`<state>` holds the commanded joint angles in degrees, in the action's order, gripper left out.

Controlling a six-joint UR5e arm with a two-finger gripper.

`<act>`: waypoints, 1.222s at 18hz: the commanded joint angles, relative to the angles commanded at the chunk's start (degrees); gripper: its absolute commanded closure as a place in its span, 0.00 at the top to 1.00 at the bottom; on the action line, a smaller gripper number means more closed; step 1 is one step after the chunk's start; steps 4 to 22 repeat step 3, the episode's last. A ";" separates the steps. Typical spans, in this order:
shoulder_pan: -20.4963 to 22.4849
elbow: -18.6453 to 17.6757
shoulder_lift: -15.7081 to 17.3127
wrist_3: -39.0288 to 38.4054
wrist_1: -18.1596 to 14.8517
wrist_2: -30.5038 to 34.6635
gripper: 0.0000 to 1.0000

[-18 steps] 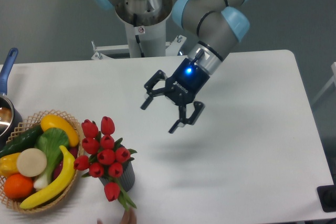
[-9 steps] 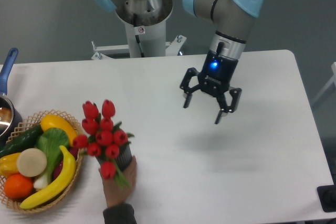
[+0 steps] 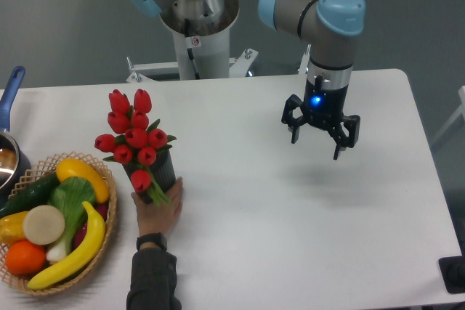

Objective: Insert the flowers into the vase

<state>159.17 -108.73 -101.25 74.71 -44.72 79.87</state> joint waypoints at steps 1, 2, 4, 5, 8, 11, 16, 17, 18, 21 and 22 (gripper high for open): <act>-0.09 0.53 0.09 0.00 -1.84 1.50 1.00; -0.26 1.32 0.09 0.00 -4.38 3.25 1.00; -0.44 2.37 0.09 0.00 -7.19 4.84 1.00; -0.44 2.37 0.09 0.00 -7.19 4.84 1.00; -0.44 2.37 0.09 0.00 -7.19 4.84 1.00; -0.44 2.37 0.09 0.00 -7.19 4.84 1.00; -0.44 2.37 0.09 0.00 -7.19 4.84 1.00; -0.44 2.37 0.09 0.00 -7.19 4.84 1.00; -0.44 2.37 0.09 0.00 -7.19 4.84 1.00; -0.44 2.37 0.09 0.00 -7.19 4.84 1.00; -0.44 2.37 0.09 0.00 -7.19 4.84 1.00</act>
